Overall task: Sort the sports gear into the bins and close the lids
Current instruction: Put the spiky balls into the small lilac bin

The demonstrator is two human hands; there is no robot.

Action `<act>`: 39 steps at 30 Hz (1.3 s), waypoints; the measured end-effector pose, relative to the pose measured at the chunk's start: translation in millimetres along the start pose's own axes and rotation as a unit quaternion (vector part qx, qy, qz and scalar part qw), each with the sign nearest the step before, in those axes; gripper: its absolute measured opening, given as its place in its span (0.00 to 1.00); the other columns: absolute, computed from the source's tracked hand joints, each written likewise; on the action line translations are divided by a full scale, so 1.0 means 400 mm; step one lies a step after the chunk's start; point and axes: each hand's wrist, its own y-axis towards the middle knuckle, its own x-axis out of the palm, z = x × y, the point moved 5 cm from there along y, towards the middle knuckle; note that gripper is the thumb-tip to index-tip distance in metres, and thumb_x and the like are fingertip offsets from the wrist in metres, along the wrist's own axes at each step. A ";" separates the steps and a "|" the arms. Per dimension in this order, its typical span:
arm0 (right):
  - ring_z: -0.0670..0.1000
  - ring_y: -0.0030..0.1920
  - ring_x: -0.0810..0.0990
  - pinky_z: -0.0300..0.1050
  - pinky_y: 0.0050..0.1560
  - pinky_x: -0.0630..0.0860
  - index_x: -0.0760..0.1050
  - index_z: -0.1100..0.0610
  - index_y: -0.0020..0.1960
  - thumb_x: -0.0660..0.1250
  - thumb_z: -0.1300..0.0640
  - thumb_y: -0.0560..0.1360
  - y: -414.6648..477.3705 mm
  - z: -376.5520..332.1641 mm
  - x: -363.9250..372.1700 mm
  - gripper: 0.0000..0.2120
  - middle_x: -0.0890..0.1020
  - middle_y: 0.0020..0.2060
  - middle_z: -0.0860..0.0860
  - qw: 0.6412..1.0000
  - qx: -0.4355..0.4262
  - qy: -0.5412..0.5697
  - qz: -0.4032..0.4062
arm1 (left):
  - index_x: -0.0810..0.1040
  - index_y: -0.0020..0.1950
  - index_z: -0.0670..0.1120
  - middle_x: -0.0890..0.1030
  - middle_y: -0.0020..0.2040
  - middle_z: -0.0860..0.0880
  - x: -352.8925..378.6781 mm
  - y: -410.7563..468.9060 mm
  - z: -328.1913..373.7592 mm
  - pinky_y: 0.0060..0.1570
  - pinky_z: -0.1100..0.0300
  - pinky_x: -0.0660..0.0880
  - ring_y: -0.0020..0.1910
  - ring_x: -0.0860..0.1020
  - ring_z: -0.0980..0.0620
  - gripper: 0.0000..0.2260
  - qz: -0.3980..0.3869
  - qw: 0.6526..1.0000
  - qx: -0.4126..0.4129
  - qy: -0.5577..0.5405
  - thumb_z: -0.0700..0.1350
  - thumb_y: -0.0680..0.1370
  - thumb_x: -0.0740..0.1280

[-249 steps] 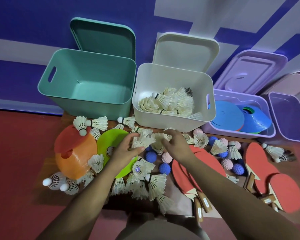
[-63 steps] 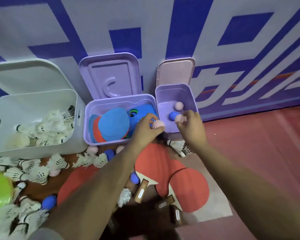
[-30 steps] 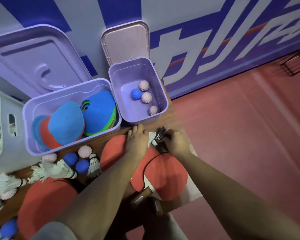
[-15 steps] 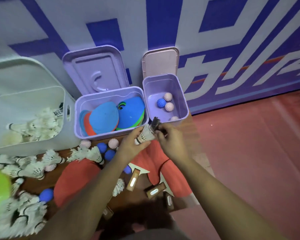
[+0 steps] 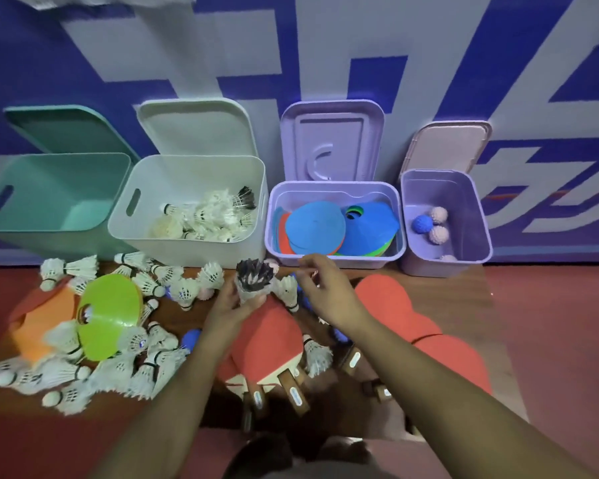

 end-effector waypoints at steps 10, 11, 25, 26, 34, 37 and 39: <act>0.58 0.49 0.80 0.45 0.41 0.72 0.74 0.55 0.48 0.63 0.63 0.72 0.097 0.153 0.251 0.06 0.77 0.49 0.55 0.927 0.046 -0.323 -0.186 | 0.72 0.63 0.54 0.83 0.55 0.57 -0.183 0.050 -0.076 0.54 0.62 0.77 0.57 0.80 0.59 0.23 -0.030 0.998 -0.050 0.023 0.36 0.72 0.73; 0.57 0.44 0.79 0.43 0.35 0.68 0.71 0.53 0.43 0.63 0.63 0.70 0.095 0.154 0.251 0.06 0.77 0.44 0.54 0.920 0.039 -0.341 -0.190 | 0.71 0.61 0.57 0.83 0.54 0.59 -0.191 0.056 -0.076 0.52 0.65 0.76 0.55 0.80 0.62 0.23 -0.029 0.998 -0.051 0.032 0.36 0.73 0.72; 0.42 0.35 0.76 0.36 0.40 0.71 0.79 0.55 0.46 0.67 0.60 0.76 0.082 -0.095 0.182 0.03 0.80 0.34 0.45 0.999 0.039 -0.023 0.012 | 0.69 0.68 0.58 0.79 0.63 0.54 -0.214 0.097 -0.031 0.67 0.52 0.70 0.64 0.76 0.56 0.33 -0.119 0.988 -0.036 0.094 0.50 0.66 0.78; 0.43 0.36 0.76 0.38 0.42 0.72 0.79 0.56 0.47 0.67 0.60 0.76 0.076 -0.098 0.205 0.03 0.80 0.36 0.46 0.998 0.031 -0.049 -0.020 | 0.70 0.68 0.58 0.79 0.63 0.54 -0.204 0.095 -0.018 0.66 0.53 0.70 0.64 0.76 0.56 0.32 -0.126 0.986 -0.024 0.104 0.49 0.66 0.77; 0.46 0.42 0.79 0.43 0.48 0.76 0.80 0.50 0.56 0.61 0.59 0.74 0.065 -0.071 0.218 0.14 0.82 0.44 0.41 0.992 0.054 0.112 0.001 | 0.70 0.69 0.58 0.79 0.64 0.54 -0.226 0.098 -0.034 0.68 0.51 0.68 0.65 0.76 0.54 0.36 -0.118 0.991 -0.042 0.048 0.54 0.64 0.80; 0.50 0.48 0.80 0.47 0.52 0.76 0.78 0.53 0.58 0.64 0.61 0.73 0.099 -0.005 0.221 0.15 0.80 0.50 0.47 0.996 0.050 -0.074 -0.005 | 0.72 0.65 0.63 0.79 0.63 0.58 -0.261 0.099 -0.062 0.68 0.53 0.68 0.64 0.75 0.58 0.33 -0.087 0.994 -0.063 0.021 0.51 0.64 0.81; 0.54 0.59 0.78 0.48 0.58 0.75 0.76 0.55 0.64 0.66 0.63 0.72 0.124 0.039 0.261 0.20 0.77 0.62 0.51 0.971 0.030 -0.213 -0.104 | 0.72 0.64 0.64 0.79 0.63 0.59 -0.277 0.093 -0.067 0.68 0.54 0.68 0.64 0.76 0.58 0.32 -0.078 0.994 -0.068 0.026 0.51 0.64 0.81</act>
